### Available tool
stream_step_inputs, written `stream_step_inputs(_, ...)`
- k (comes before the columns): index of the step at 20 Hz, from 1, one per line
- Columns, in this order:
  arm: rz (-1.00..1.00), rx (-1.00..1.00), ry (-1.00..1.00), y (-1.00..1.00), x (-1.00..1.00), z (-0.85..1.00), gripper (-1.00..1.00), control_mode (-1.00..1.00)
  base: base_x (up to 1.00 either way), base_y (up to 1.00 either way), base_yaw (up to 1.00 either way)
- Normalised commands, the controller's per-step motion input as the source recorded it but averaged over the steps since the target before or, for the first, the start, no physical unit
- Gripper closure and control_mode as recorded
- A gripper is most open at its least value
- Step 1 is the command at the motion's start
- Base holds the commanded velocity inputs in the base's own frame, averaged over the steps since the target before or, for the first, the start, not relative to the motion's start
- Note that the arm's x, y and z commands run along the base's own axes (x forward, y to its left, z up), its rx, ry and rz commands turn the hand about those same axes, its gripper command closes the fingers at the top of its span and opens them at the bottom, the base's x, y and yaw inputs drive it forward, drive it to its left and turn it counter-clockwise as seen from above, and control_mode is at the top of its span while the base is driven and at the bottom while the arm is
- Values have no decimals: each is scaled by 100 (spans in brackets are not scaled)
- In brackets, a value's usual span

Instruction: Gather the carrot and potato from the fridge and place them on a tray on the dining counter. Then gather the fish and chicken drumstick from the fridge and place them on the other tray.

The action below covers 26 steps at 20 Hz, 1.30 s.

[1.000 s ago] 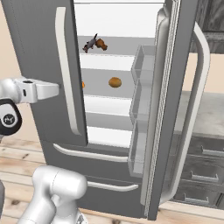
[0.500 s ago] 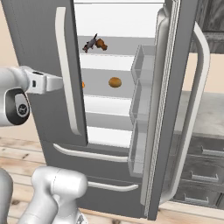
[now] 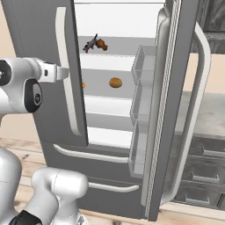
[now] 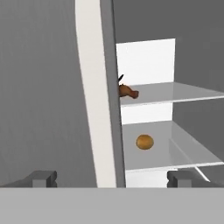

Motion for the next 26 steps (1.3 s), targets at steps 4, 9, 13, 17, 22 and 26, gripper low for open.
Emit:
stream_step_inputs(4,1,0,5,42,23,10,-100,-100,0,0,0)
stream_step_inputs(9,0,5,1,0,12,5,-100,-100,0,0,0)
stream_step_inputs(13,4,8,0,0,37,17,-100,-100,0,0,0)
stream_step_inputs(17,4,8,2,0,54,14,-100,-100,0,0,0)
stream_step_inputs(22,0,0,7,0,24,15,-100,-100,0,0,0)
stream_step_inputs(26,0,0,20,0,29,34,-100,-100,0,0,0)
